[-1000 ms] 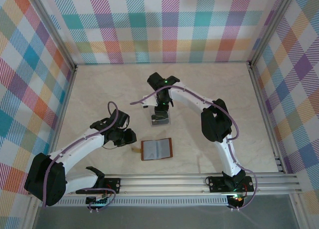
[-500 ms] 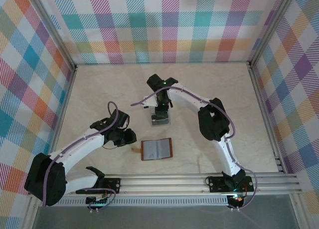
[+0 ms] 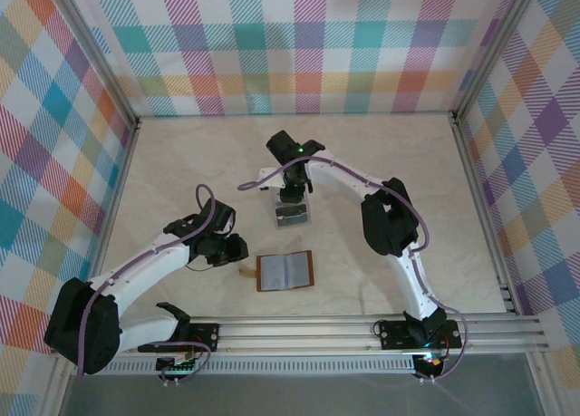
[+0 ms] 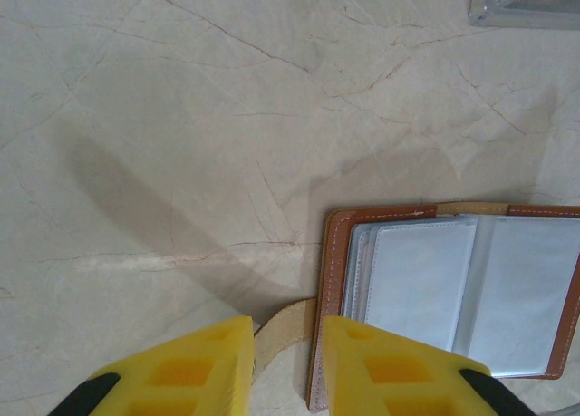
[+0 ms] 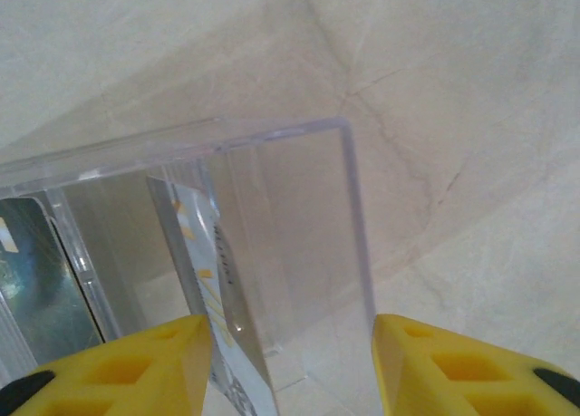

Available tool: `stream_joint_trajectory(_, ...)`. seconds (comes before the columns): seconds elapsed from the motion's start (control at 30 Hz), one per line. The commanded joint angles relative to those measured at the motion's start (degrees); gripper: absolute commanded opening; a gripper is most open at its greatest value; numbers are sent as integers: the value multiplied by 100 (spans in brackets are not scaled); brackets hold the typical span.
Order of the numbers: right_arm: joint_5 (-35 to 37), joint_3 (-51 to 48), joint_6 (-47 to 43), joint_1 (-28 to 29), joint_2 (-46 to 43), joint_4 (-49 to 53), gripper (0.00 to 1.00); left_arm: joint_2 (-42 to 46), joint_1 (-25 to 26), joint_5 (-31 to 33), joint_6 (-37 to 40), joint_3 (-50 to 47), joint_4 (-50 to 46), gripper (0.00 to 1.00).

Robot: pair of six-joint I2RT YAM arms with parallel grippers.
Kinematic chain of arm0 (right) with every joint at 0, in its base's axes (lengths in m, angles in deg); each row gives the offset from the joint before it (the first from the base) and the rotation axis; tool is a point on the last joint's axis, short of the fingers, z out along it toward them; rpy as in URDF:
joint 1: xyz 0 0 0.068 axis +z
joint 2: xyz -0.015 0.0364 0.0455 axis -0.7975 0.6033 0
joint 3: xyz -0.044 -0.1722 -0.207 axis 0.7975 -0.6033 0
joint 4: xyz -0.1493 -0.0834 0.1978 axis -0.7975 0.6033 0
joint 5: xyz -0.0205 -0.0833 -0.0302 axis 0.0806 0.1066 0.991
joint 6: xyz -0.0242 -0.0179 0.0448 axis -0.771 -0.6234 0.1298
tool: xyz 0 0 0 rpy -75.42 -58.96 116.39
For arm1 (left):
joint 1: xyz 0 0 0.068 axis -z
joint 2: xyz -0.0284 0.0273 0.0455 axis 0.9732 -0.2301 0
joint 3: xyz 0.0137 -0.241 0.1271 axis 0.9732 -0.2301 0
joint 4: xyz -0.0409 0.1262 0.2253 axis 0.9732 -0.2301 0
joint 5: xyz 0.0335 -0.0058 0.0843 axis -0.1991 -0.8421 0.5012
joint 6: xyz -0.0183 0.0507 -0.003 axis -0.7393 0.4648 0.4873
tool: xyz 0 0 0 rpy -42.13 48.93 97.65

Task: Take the credit cards out of the card holder

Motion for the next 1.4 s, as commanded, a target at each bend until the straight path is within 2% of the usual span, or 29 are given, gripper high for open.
stream_joint_trajectory(0.0, -54, -30, 59, -37, -446, -148, 51, 83, -66, -99, 61, 101, -193, 27)
stream_joint_trajectory(0.17, -74, -163, 77, -34, -569, -399, 52, 76, -66, -105, 42, 74, -167, 27)
stream_joint_trajectory(0.5, 304, -140, -68, -33, -80, -630, 52, 104, -65, -125, 21, 38, -149, 27)
stream_joint_trajectory(0.97, 151, -225, -44, -27, -6, -611, 52, 93, -67, -134, 11, 35, -141, 27)
stream_joint_trajectory(1.2, 89, -345, 279, 44, -493, -711, 52, -32, -68, -294, 27, 48, -31, 27)
stream_joint_trajectory(1.37, 86, -662, 1211, 157, -1015, -788, 52, -164, -65, -465, 39, 113, 67, 26)
